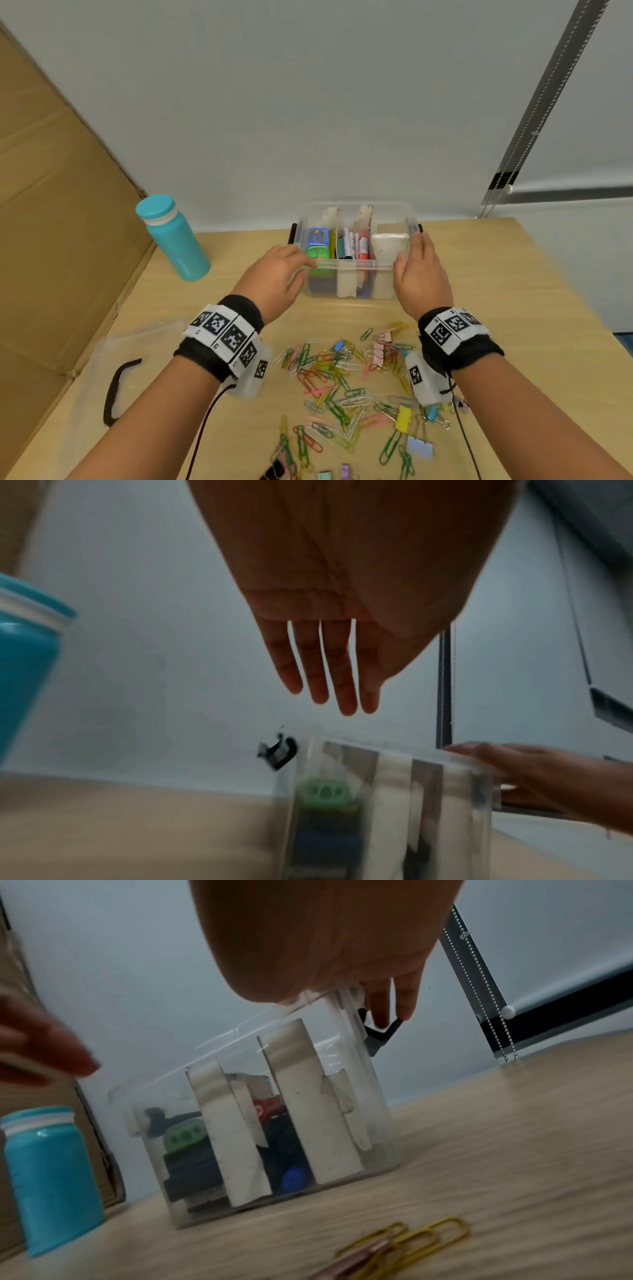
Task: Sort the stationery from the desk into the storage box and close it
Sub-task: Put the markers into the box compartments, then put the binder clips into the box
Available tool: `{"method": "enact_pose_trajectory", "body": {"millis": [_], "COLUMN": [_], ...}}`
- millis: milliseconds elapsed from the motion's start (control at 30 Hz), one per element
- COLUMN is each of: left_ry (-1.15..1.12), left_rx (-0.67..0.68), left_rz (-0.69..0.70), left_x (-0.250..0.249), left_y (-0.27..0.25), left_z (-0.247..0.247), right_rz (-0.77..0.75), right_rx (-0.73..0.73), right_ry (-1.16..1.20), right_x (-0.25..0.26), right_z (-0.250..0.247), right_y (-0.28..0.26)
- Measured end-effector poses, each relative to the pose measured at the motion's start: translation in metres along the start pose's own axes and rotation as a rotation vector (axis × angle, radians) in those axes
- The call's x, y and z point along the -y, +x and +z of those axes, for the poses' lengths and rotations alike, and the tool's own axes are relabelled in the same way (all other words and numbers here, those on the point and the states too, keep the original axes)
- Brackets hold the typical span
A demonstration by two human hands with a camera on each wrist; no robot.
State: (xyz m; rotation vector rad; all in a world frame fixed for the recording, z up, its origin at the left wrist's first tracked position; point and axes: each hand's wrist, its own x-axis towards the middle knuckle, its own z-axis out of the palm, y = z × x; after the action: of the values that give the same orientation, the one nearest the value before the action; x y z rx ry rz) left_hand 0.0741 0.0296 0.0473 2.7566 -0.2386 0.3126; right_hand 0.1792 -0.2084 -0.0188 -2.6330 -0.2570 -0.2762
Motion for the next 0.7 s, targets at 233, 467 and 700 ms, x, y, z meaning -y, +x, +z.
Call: {"method": "enact_pose_trajectory", "body": {"millis": [233, 467, 700], "left_ry": [0.090, 0.098, 0.071], "left_rx": [0.531, 0.733, 0.730], "left_rz": [-0.380, -0.451, -0.438], "left_x": [0.031, 0.043, 0.049], "left_y": [-0.076, -0.097, -0.102], "left_z": [0.031, 0.034, 0.039], "right_rz": [-0.253, -0.365, -0.279], "right_rx": [-0.204, 0.445, 0.622], "right_ry": [-0.018, -0.335, -0.343], "right_x": [0.016, 0.025, 0.018], "right_z": [-0.030, -0.024, -0.002], "right_y": [-0.039, -0.076, -0.084]}}
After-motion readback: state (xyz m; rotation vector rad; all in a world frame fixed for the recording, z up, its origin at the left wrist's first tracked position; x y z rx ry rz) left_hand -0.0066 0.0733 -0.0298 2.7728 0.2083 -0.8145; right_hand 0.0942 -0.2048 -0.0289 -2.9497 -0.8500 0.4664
